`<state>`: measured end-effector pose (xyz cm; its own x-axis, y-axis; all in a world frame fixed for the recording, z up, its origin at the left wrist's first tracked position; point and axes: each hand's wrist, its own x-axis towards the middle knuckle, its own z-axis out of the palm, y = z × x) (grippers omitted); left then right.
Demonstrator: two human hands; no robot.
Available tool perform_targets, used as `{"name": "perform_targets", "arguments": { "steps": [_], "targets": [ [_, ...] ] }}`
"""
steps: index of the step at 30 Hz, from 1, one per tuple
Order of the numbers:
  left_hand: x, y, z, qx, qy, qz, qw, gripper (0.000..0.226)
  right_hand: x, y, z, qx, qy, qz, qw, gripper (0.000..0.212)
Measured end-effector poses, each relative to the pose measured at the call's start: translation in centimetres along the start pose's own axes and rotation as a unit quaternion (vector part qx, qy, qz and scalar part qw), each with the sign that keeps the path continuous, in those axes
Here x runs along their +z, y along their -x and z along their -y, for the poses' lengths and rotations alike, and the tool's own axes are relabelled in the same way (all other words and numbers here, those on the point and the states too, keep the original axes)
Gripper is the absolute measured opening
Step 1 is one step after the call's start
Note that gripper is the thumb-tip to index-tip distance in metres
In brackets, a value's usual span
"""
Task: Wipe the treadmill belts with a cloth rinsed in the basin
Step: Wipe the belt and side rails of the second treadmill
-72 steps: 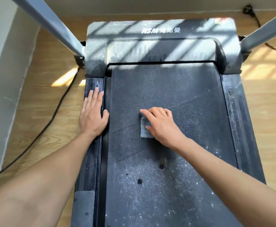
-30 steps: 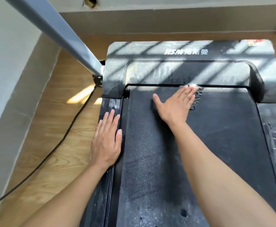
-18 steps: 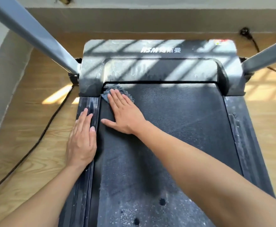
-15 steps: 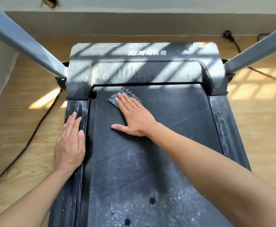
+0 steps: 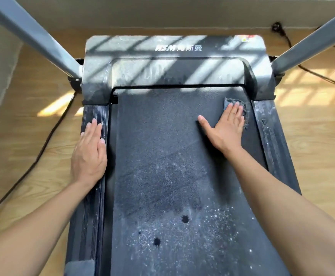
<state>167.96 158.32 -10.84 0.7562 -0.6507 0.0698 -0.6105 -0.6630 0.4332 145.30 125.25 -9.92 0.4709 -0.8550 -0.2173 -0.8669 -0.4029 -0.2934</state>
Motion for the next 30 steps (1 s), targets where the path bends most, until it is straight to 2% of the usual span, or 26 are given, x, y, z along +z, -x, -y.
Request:
{"name": "perform_targets", "arguments": {
  "steps": [4,8,12,15,18,22,25,28,30],
  "targets": [
    [-0.4,-0.2,0.1,-0.015,0.057,-0.005,0.998,0.055,3.6,2.5,9.7,-0.148,0.035,0.035,0.988,0.131],
    [-1.0,-0.7,0.1,-0.051,0.15,-0.007,0.987,0.053,7.4,5.5,18.8,-0.292,0.07,0.077,0.951,0.121],
    [-1.6,-0.9,-0.3,-0.058,0.173,0.008,0.983,0.054,8.8,8.0,19.8,-0.421,0.123,0.081,0.895,0.101],
    [-1.2,-0.5,0.3,-0.021,0.117,0.021,0.993,0.057,7.4,7.2,16.8,-0.449,0.144,0.081,0.878,0.105],
    [-0.3,-0.2,0.9,0.009,0.055,0.025,0.998,0.059,4.9,5.2,11.0,-0.386,0.125,0.07,0.911,0.107],
    [0.1,-0.1,0.4,-0.006,0.043,0.012,0.999,0.061,0.2,2.4,-0.3,-0.213,0.105,0.037,0.971,0.109],
    [-0.1,-0.1,-0.1,-0.018,0.042,0.015,0.999,0.062,-2.1,2.6,-6.9,-0.097,0.083,0.034,0.991,0.109],
    [0.1,0.5,-0.4,0.012,-0.043,0.013,0.999,0.061,-1.4,4.2,-7.3,-0.028,0.037,0.019,0.999,0.113],
    [0.2,0.4,-0.4,-0.002,-0.041,0.011,0.999,0.059,-0.2,5.1,-5.2,0.007,0.02,0.013,1.0,0.12]
  ]
}}
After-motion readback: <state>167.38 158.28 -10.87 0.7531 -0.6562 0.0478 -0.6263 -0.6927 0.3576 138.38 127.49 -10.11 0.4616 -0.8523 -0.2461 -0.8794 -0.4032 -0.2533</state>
